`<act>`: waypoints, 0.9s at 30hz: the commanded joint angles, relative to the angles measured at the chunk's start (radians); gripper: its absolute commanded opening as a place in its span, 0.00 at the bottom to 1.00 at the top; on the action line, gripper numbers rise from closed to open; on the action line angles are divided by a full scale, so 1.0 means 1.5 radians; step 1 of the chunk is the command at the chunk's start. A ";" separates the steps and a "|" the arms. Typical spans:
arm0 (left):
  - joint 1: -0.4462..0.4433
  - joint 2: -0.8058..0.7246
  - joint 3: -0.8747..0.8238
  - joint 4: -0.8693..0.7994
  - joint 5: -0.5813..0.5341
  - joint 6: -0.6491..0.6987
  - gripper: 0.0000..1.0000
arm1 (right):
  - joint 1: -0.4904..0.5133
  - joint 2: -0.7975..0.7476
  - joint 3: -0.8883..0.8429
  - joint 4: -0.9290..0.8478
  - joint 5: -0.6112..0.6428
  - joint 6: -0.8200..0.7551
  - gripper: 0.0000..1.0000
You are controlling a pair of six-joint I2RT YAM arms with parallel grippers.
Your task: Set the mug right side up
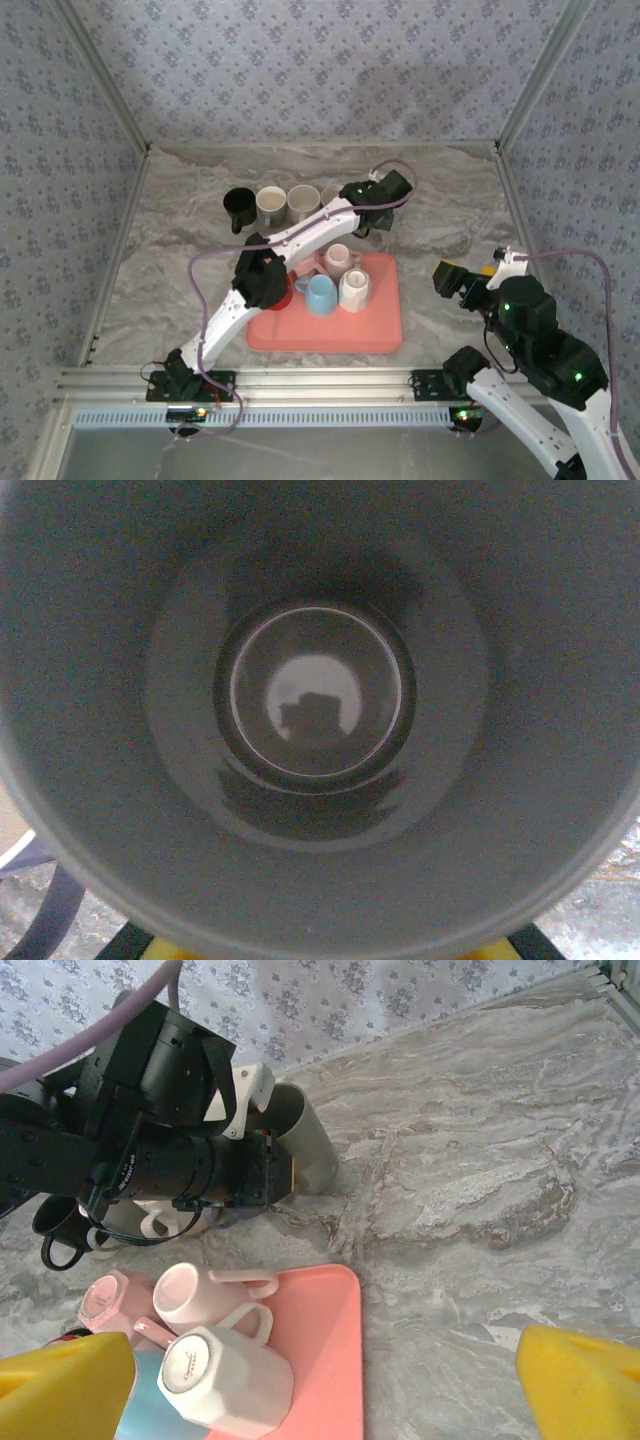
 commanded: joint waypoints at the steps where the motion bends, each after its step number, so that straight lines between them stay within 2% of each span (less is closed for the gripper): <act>1: 0.005 -0.001 0.008 0.038 -0.008 -0.013 0.00 | -0.003 -0.011 -0.005 -0.006 0.000 0.012 1.00; 16: 0.014 0.002 -0.035 0.052 -0.023 -0.019 0.01 | -0.003 -0.013 -0.019 0.001 -0.024 0.013 1.00; 27: 0.020 -0.004 -0.050 0.043 -0.048 -0.033 0.21 | -0.003 -0.010 -0.025 0.011 -0.036 0.006 1.00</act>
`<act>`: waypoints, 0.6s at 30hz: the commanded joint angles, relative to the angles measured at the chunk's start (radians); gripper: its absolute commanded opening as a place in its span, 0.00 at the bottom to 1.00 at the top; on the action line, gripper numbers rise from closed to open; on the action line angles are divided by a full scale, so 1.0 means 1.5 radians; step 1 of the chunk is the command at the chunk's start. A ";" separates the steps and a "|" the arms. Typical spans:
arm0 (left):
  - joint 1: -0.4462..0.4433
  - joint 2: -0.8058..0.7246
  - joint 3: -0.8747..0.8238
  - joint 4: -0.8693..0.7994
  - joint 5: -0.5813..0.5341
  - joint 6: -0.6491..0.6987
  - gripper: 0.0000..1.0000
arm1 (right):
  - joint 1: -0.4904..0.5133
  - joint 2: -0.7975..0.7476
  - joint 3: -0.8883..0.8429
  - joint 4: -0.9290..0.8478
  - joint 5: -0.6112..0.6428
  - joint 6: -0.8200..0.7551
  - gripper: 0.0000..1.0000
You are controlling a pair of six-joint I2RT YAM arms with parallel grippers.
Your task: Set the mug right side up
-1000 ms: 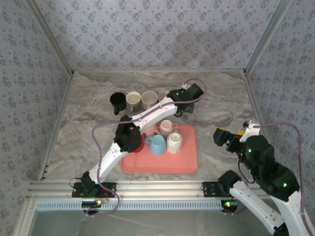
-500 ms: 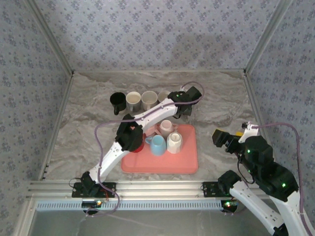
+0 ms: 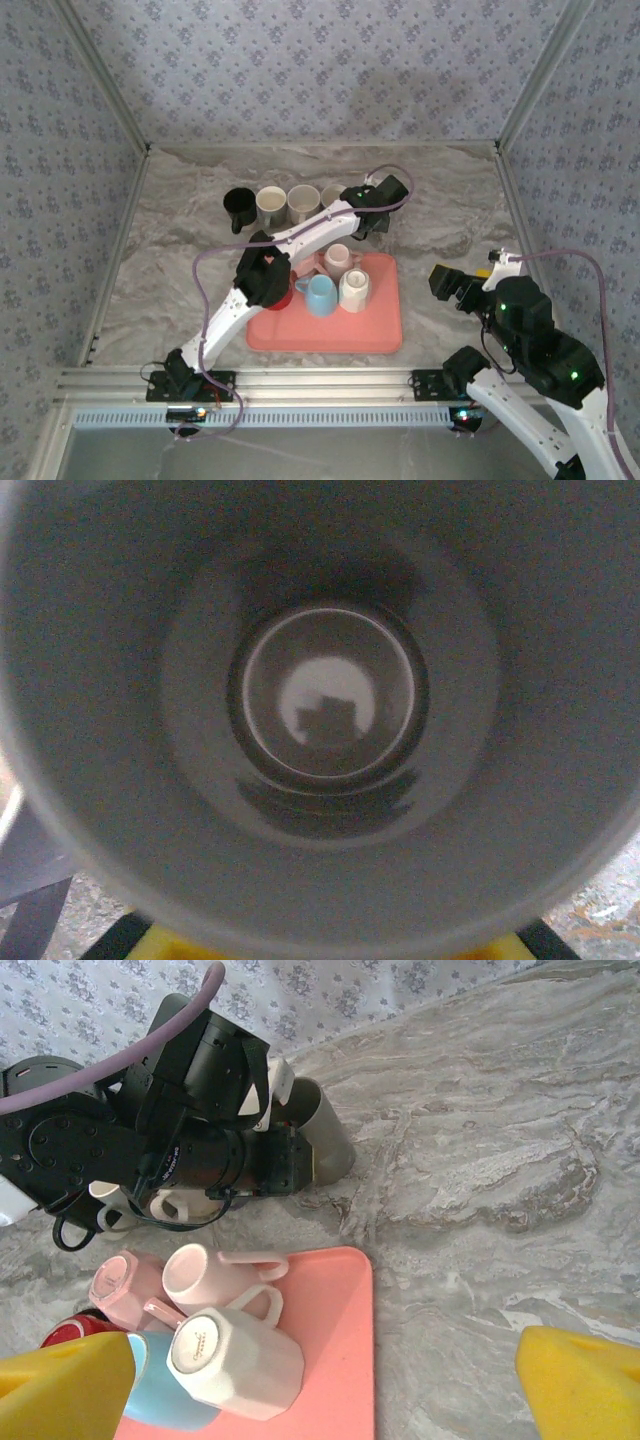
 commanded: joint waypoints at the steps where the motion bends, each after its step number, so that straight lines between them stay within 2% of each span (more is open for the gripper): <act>1: 0.007 -0.023 -0.011 -0.003 -0.033 -0.011 0.22 | -0.003 -0.005 -0.007 0.011 -0.008 -0.001 1.00; 11: 0.007 -0.038 -0.021 -0.012 -0.024 -0.016 0.35 | -0.002 0.005 -0.005 0.016 -0.011 -0.012 1.00; 18: -0.007 -0.110 -0.056 0.004 -0.023 -0.015 0.47 | -0.004 0.007 0.001 0.008 -0.004 -0.017 1.00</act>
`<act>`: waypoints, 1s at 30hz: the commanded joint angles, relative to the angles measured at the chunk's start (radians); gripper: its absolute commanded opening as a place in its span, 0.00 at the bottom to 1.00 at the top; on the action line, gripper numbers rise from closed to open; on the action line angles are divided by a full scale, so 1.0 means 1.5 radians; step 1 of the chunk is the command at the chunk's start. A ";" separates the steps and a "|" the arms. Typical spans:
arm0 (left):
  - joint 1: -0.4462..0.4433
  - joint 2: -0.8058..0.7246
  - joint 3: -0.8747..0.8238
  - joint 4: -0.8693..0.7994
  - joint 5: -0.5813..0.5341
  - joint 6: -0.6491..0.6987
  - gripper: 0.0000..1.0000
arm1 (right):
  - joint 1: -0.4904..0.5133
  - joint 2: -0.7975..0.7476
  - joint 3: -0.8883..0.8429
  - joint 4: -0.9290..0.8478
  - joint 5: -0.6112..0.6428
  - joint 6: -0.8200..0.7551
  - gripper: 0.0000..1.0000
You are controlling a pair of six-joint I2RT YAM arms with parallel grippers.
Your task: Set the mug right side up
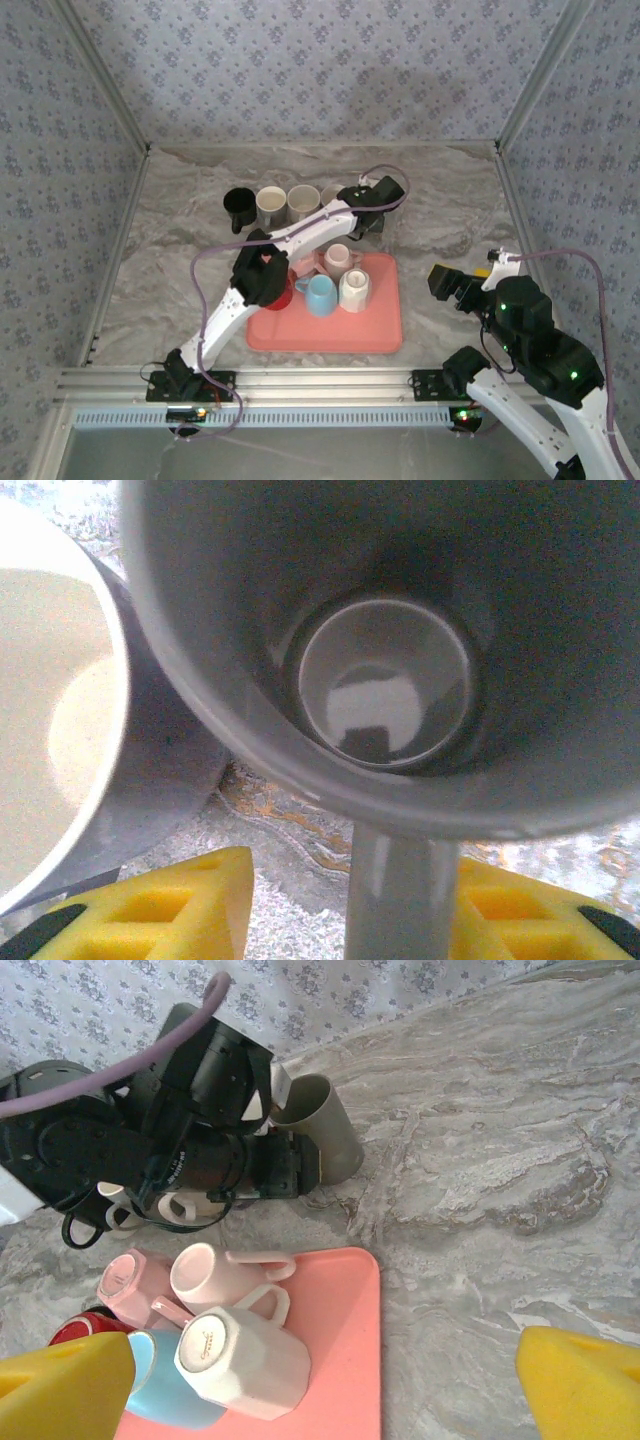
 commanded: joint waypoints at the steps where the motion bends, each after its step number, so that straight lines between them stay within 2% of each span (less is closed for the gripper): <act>1: -0.013 -0.095 -0.020 0.003 -0.007 -0.004 0.48 | -0.003 0.006 0.003 -0.002 0.007 -0.013 1.00; 4: -0.022 -0.153 -0.071 0.017 -0.023 -0.006 0.51 | -0.002 0.006 0.008 -0.010 0.015 -0.015 1.00; 8: -0.025 -0.265 -0.196 0.079 -0.022 -0.007 0.51 | -0.003 0.008 0.015 -0.018 0.018 -0.023 1.00; 14: -0.025 -0.451 -0.377 0.157 0.044 0.077 0.51 | -0.002 0.049 0.030 -0.009 -0.088 -0.090 1.00; 17: -0.025 -0.552 -0.464 0.161 0.062 0.114 0.51 | -0.003 0.100 0.030 -0.009 -0.147 -0.102 1.00; 23: -0.024 -0.767 -0.642 0.150 0.072 0.184 0.51 | -0.003 0.194 0.028 0.010 -0.183 -0.103 1.00; 27: -0.024 -0.868 -0.688 0.067 0.037 0.249 0.51 | -0.001 0.228 0.026 0.023 -0.214 -0.122 1.00; 30: -0.021 -0.927 -0.731 0.052 0.004 0.273 0.51 | 0.004 0.247 0.031 0.019 -0.193 -0.114 1.00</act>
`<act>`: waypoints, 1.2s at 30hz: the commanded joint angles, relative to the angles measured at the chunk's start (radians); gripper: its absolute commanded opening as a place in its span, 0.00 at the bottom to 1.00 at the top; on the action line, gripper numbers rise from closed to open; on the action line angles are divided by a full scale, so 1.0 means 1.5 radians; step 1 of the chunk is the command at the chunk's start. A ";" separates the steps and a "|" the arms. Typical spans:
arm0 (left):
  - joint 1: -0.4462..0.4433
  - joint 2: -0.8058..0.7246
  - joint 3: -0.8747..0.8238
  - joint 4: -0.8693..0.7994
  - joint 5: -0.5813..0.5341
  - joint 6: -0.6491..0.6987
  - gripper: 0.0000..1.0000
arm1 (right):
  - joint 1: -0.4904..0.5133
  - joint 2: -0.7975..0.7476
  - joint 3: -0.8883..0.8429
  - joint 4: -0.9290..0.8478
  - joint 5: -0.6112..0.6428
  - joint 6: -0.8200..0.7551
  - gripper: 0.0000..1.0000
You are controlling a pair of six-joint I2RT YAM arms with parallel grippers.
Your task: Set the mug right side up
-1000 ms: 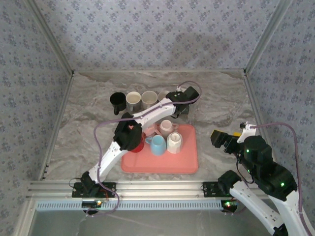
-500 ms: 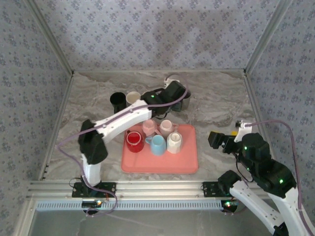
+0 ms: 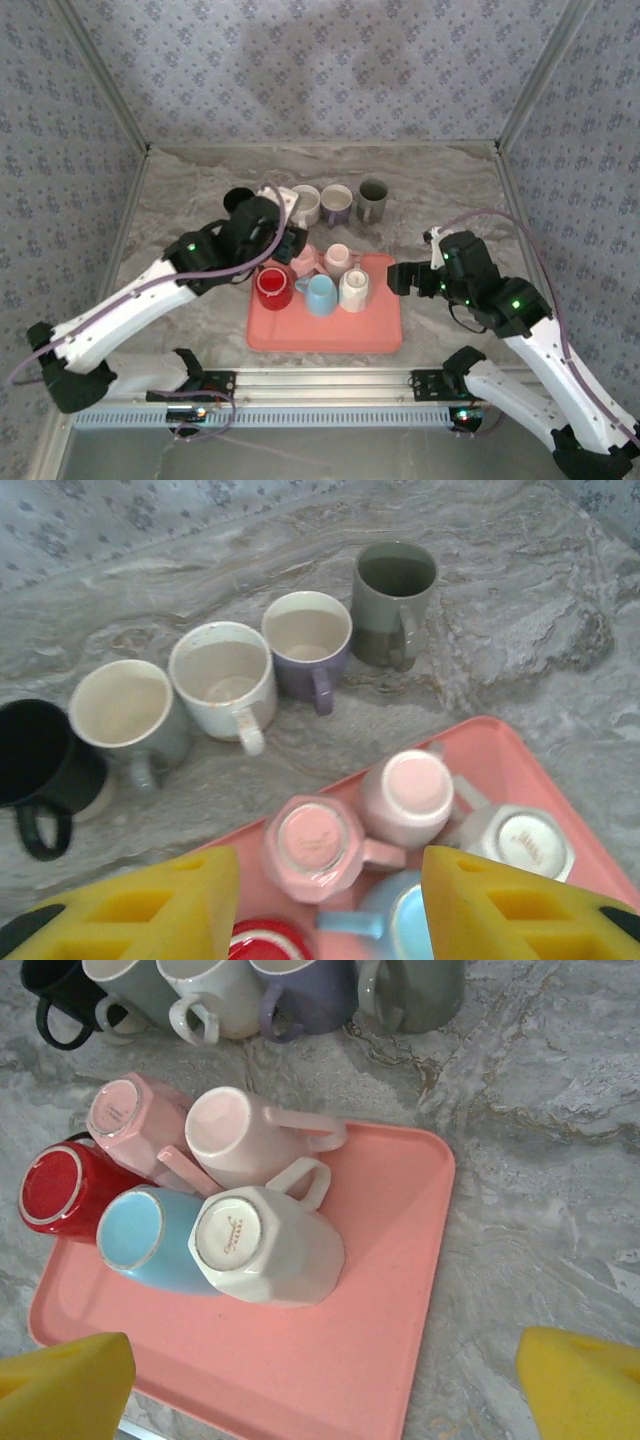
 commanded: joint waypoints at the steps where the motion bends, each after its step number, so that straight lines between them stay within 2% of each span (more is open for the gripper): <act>1: 0.007 -0.054 -0.046 -0.035 -0.036 0.058 0.52 | 0.007 0.008 0.011 0.012 -0.024 -0.014 1.00; 5: 0.017 -0.099 -0.100 -0.013 -0.034 0.059 0.51 | 0.049 0.036 0.010 0.030 -0.024 -0.003 1.00; 9: 0.046 -0.117 -0.126 -0.023 -0.024 0.040 0.51 | 0.139 0.098 0.038 0.016 0.045 -0.022 1.00; 12: 0.079 -0.118 -0.125 -0.049 0.003 0.021 0.51 | 0.170 0.158 0.079 -0.011 0.089 -0.022 1.00; 17: 0.091 -0.139 -0.154 -0.034 -0.016 0.039 0.51 | 0.223 0.243 0.116 -0.041 0.221 0.112 1.00; 20: 0.090 -0.158 -0.189 -0.008 -0.032 0.043 0.51 | 0.224 0.262 0.114 -0.009 0.198 0.146 1.00; 23: 0.091 -0.173 -0.214 0.009 -0.018 0.047 0.51 | 0.224 0.290 0.126 -0.001 0.149 0.047 1.00; 26: 0.090 -0.182 -0.221 0.009 -0.022 0.053 0.51 | 0.209 0.337 0.143 -0.025 0.133 0.006 1.00; 30: 0.091 -0.191 -0.229 0.010 -0.008 0.053 0.51 | 0.192 0.375 0.143 0.005 0.077 0.004 1.00; 36: 0.090 -0.200 -0.236 0.033 -0.009 0.057 0.51 | 0.161 0.433 0.143 0.033 0.042 0.006 0.99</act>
